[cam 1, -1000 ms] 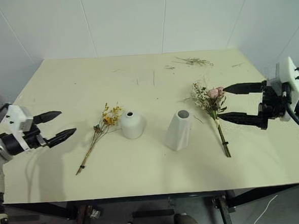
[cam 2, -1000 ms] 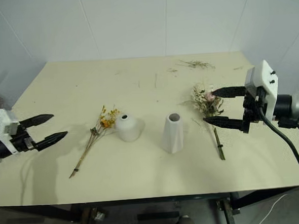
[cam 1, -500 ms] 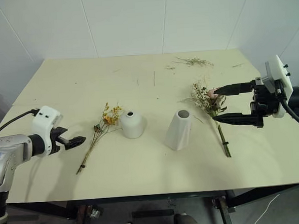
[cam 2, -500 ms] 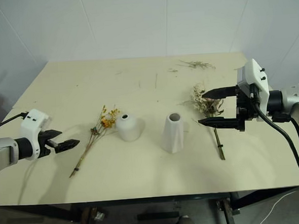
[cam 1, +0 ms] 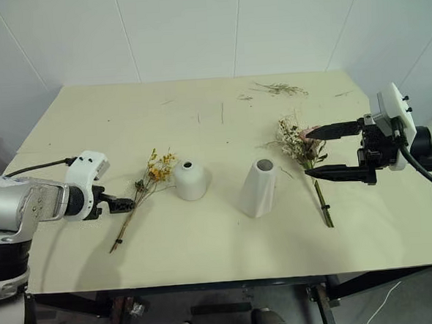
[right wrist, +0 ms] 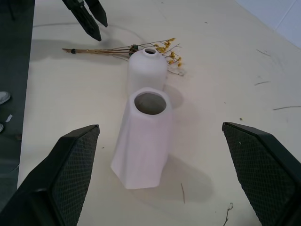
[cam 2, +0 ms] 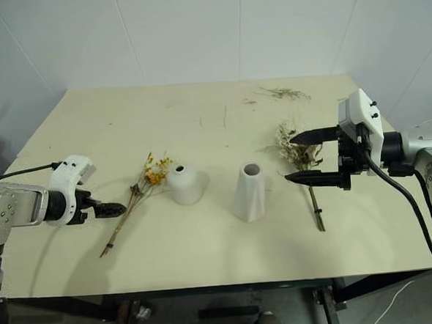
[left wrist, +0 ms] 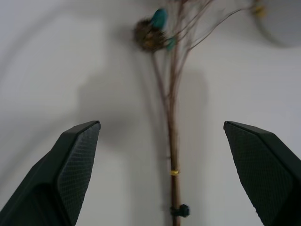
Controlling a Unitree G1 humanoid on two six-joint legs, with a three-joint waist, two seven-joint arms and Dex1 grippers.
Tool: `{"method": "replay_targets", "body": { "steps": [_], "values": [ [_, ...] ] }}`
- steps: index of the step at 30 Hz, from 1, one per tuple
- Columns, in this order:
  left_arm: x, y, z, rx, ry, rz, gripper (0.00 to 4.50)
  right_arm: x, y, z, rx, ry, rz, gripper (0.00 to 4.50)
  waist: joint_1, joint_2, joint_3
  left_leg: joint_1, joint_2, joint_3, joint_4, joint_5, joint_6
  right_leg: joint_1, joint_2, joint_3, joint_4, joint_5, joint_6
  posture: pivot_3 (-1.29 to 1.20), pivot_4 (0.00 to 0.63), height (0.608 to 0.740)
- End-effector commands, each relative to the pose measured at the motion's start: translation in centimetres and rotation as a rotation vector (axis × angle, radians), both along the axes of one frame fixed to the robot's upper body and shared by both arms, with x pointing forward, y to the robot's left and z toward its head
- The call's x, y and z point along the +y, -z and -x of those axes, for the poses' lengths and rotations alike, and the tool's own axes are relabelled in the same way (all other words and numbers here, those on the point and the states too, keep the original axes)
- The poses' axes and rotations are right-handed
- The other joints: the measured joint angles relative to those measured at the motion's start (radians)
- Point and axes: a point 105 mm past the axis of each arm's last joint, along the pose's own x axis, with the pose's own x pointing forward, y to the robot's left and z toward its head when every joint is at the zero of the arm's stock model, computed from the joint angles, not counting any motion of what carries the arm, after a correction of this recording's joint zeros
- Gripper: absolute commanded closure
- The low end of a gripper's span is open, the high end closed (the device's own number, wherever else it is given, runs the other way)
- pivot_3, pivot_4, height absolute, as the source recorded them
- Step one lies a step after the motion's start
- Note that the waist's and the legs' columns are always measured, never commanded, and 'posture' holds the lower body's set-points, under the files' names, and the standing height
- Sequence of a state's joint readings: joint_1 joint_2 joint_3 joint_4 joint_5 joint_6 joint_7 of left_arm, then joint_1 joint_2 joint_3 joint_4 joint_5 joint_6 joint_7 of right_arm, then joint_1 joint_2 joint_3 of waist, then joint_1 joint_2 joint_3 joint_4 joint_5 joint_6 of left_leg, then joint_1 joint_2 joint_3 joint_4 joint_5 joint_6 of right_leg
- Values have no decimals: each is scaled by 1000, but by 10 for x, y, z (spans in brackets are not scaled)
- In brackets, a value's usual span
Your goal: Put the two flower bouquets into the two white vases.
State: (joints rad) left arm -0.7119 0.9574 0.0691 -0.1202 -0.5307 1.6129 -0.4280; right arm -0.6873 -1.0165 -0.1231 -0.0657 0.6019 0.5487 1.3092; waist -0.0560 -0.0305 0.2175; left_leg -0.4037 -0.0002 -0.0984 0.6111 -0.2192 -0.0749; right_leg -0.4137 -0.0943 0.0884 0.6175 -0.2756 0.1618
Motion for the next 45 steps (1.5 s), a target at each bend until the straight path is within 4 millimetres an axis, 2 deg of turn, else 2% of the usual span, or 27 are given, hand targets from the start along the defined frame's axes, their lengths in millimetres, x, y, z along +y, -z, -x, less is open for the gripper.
{"method": "replay_targets", "body": {
  "steps": [1, 7, 12, 21, 24, 26, 32, 36, 45],
  "values": [
    [-1, -10, -6, -23, -15, 9, 0, 1, -12, 5, -46, -37, -15, 75, 1, 0, 0, 0, 0, 0, 0, 0, 0, 0, 0, 0, 0, 0, 0, 0, 150, 740],
    [-18, -3, -24, 11, -25, 47, 0, 4, -20, 14, -52, -92, -74, 75, 6, 0, 0, 0, -1, 0, 1, 0, 0, 1, 0, 0, 0, 0, 1, 0, 150, 740],
    [-32, 3, -28, 48, 9, 63, 0, 6, -32, 16, -64, -95, -145, 75, 3, 0, 0, -1, -1, -1, 1, 0, 0, 0, 0, 0, 0, 1, 2, 0, 150, 740],
    [-31, 14, -30, 112, -17, 24, 0, 6, -31, 18, -53, -78, -180, 75, 4, 0, 0, -1, -1, -1, 1, 0, 0, 0, 0, 0, 0, 1, 2, 0, 150, 740],
    [-28, 16, -29, 126, -20, -1, 614, 5, -31, 18, -58, -70, -175, 0, 3, 0, 0, -1, -1, -1, 1, 0, -1, 0, 0, 0, 0, 1, 2, 0, 150, 740],
    [-27, 17, -29, 128, -26, -20, 1200, 4, -31, 17, -60, -65, -173, 0, 3, 0, 0, -1, -1, -1, 1, 0, 0, 0, 0, 0, 0, 1, 2, 0, 150, 740],
    [-29, 17, -31, 115, -29, -27, 3130, 2, -31, 16, -76, -44, -163, 0, 6, 0, 0, -1, -1, -1, 1, 0, 0, 0, 0, 0, 0, 1, 2, 0, 150, 740],
    [-27, 9, -35, 68, -51, -27, 4430, -1, -32, 16, -83, -29, -158, 0, 6, 0, 0, -1, -1, -1, 1, 0, 0, 0, 0, 0, 0, 1, 2, 0, 150, 740],
    [-25, -39, -61, -329, 8, -54, 4468, -4, -32, 16, -98, 1, -157, 0, 7, 0, 0, -1, -1, -1, 1, 0, -1, 0, -1, 0, -1, 1, 2, 0, 150, 740]
  ]
}}
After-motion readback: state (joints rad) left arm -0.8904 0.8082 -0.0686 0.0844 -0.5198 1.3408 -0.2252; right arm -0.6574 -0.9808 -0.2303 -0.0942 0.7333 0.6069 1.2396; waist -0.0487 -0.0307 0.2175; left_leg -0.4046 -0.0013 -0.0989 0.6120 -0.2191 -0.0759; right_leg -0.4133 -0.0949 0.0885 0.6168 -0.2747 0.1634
